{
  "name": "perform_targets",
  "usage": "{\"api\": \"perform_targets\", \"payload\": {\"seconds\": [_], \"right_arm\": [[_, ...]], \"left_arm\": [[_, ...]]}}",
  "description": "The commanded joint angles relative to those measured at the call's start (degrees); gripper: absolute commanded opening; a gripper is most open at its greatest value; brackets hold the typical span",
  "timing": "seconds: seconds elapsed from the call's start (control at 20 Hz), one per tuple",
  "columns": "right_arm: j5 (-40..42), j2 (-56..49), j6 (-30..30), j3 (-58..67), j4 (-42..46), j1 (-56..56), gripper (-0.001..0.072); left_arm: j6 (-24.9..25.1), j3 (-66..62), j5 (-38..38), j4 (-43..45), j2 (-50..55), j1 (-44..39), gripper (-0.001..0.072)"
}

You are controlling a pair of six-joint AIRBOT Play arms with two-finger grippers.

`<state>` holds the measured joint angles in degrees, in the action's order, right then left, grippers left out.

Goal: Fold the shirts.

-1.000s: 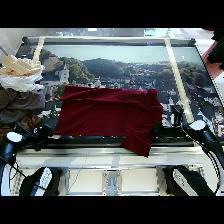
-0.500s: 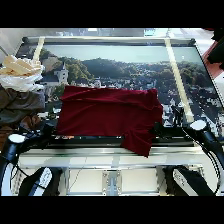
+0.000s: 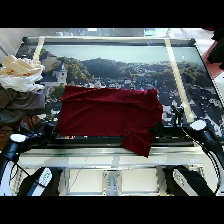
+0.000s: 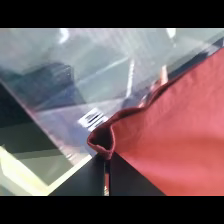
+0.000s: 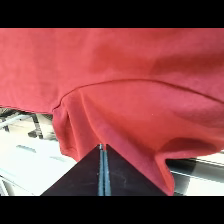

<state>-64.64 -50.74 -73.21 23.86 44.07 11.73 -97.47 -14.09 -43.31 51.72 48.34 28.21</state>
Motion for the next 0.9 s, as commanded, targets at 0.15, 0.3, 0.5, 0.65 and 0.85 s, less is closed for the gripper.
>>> {"api": "perform_targets", "payload": {"seconds": [0.15,0.3,0.5,0.65,0.85], "right_arm": [[-11.23,4.7,-5.31,0.0,10.86,0.02,0.0123],[-14.51,7.8,-14.84,-1.05,21.57,0.02,0.0419],[-9.79,7.93,-15.47,-3.82,13.03,-0.04,0.0419],[-1.86,7.34,-13.92,-8.11,5.77,-0.04,0.0413],[2.78,5.97,-13.7,-11.98,4.13,-0.04,0.0412]], "left_arm": [[8.0,-0.09,0.94,-8.63,0.13,0.0,0.0012],[9.55,-0.09,0.02,-8.66,0.13,0.0,0.0012],[10.49,-0.09,-0.04,-8.87,0.13,0.0,0.0011],[10.54,-0.09,-0.13,-8.87,0.13,0.0,0.0011],[10.56,-0.09,-0.31,-8.85,0.13,0.0,0.0011]]}}
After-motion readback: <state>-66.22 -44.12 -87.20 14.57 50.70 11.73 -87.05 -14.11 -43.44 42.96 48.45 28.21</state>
